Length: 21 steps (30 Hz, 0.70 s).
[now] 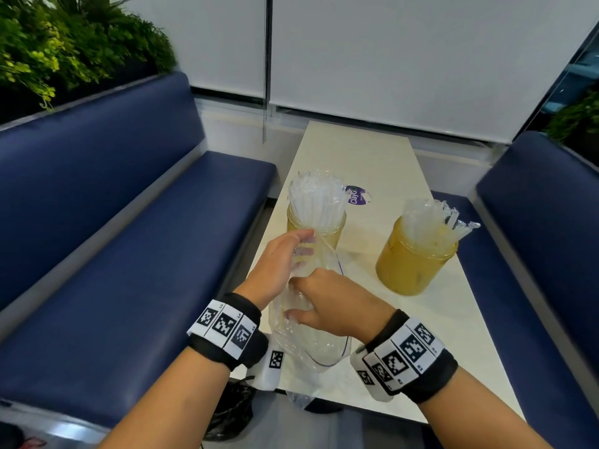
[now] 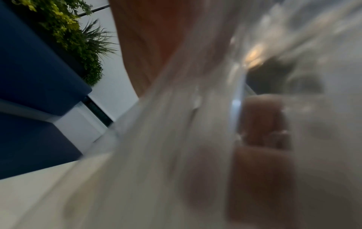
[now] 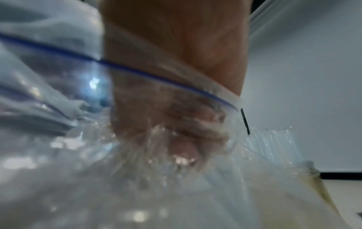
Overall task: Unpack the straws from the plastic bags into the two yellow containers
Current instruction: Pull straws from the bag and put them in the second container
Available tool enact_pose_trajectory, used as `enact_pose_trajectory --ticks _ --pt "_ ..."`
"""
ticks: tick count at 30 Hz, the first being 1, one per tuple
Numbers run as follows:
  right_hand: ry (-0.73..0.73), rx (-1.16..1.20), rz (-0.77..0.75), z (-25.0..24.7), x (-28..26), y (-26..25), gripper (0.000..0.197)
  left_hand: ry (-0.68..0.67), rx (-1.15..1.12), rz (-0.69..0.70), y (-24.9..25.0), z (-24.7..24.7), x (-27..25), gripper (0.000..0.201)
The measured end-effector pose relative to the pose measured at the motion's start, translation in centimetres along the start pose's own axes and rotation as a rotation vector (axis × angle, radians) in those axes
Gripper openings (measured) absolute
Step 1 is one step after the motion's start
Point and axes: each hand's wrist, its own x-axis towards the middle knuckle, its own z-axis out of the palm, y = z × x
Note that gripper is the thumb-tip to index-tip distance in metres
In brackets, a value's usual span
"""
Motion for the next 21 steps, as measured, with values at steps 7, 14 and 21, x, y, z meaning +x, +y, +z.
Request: enact_pose_trajectory --ticks 7,14,21 --pt "0.124 0.301 0.008 -2.0 -0.3 2.0 0.031 -0.067 0.059 0.041 0.4 -0.6 -1.1 0.039" --pt "0.331 0.406 0.013 -7.0 0.2 3.3 0.017 -0.254 0.357 0.139 -0.4 -1.1 -1.7 0.082" --pt "0.528 0.4 -0.049 -9.3 1.2 2.0 0.036 -0.186 0.407 0.155 -0.1 1.2 -1.3 0.049"
